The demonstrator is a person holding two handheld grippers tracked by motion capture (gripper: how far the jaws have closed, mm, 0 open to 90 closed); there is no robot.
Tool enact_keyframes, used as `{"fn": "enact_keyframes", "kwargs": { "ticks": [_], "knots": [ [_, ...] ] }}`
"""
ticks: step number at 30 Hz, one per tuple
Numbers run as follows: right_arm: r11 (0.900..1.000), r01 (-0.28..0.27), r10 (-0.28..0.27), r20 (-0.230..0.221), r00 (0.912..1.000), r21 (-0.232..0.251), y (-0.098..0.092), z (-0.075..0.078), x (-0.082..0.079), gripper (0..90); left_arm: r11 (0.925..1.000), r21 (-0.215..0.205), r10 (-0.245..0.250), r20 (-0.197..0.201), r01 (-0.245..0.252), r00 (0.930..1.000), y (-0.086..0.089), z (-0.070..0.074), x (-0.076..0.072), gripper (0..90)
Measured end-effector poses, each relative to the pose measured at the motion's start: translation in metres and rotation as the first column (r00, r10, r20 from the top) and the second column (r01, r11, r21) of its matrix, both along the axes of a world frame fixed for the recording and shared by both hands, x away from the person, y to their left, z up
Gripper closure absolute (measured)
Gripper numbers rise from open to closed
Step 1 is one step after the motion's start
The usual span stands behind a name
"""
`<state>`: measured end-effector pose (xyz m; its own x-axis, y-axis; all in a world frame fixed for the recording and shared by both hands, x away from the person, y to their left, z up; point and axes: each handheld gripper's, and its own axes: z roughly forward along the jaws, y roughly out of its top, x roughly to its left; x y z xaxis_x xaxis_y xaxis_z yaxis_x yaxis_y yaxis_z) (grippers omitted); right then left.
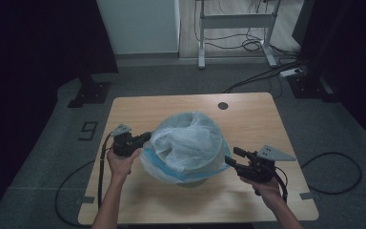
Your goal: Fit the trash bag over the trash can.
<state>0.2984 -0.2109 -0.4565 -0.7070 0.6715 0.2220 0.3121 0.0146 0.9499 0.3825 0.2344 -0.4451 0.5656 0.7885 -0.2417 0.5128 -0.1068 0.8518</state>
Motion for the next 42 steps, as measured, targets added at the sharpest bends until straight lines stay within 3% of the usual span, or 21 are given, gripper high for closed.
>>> {"fn": "enact_keyframes", "kwargs": {
  "ticks": [3,9,16,21,24,25,27,29,31,34,36,37,38,39,42],
  "knots": [
    [0.997,-0.074,0.074,0.015,0.9972,-0.015,0.007,-0.006,-0.011,35.0,1.0000,0.007,-0.003,-0.004,0.003,1.0000,-0.001,-0.001,0.000,87.8],
    [0.986,-0.157,0.158,0.025,0.9871,-0.049,0.023,-0.021,-0.015,29.9,1.0000,0.005,-0.002,-0.004,0.002,1.0000,-0.001,0.000,-0.001,87.8],
    [0.977,-0.197,0.199,0.013,0.9799,-0.075,0.036,-0.031,-0.018,31.3,1.0000,0.008,-0.002,-0.004,0.002,1.0000,-0.001,0.000,-0.001,87.7],
    [0.974,-0.189,0.196,0.055,0.9790,-0.122,0.042,-0.035,-0.020,44.6,1.0000,-0.003,0.004,-0.007,-0.004,1.0000,0.000,-0.002,-0.001,87.7],
    [0.969,-0.189,0.205,0.092,0.9745,-0.160,0.046,-0.035,-0.022,62.5,1.0000,-0.001,0.006,-0.010,-0.006,0.9999,0.000,-0.003,-0.001,87.7],
    [0.965,-0.188,0.208,0.101,0.9729,-0.183,0.049,-0.034,-0.023,72.3,1.0000,-0.002,0.007,-0.009,-0.007,0.9999,0.001,-0.003,-0.001,87.7],
    [0.961,-0.188,0.212,0.101,0.9720,-0.205,0.051,-0.035,-0.023,84.9,1.0000,-0.004,0.009,-0.008,-0.009,0.9999,0.002,-0.003,-0.002,87.7],
    [0.960,-0.197,0.220,0.102,0.9702,-0.198,0.050,-0.035,-0.023,89.2,0.9999,-0.006,0.009,-0.006,-0.009,0.9999,0.003,-0.002,-0.002,87.7],
    [0.959,-0.206,0.227,0.092,0.9695,-0.196,0.049,-0.037,-0.023,89.3,1.0000,-0.005,0.008,-0.006,-0.008,0.9999,0.004,-0.002,-0.003,87.7],
    [0.948,-0.220,0.238,0.052,0.9699,-0.229,0.047,-0.045,-0.022,89.4,0.9999,0.001,0.010,-0.012,-0.010,0.9999,0.005,-0.002,-0.005,87.8],
    [0.935,-0.242,0.252,0.006,0.9677,-0.258,0.046,-0.051,-0.021,89.3,0.9999,0.008,0.007,-0.021,-0.007,0.9997,0.006,-0.003,-0.005,87.8],
    [0.925,-0.231,0.236,-0.022,0.9716,-0.301,0.045,-0.055,-0.019,89.3,0.9999,0.011,0.007,-0.024,-0.006,0.9997,0.007,-0.004,-0.006,87.7],
    [0.922,-0.223,0.221,-0.042,0.9744,-0.317,0.044,-0.058,-0.018,89.3,0.9999,0.010,0.005,-0.032,-0.005,0.9995,0.008,-0.004,-0.007,87.6],
    [0.924,-0.216,0.201,-0.078,0.9764,-0.317,0.041,-0.061,-0.015,89.3,0.9999,0.011,0.004,-0.034,-0.004,0.9994,0.008,-0.004,-0.007,87.5],
    [0.924,-0.203,0.177,-0.109,0.9782,-0.325,0.036,-0.065,-0.011,89.3,0.9997,0.025,-0.004,-0.046,0.005,0.9989,0.009,-0.005,-0.012,87.4]
  ]
}}
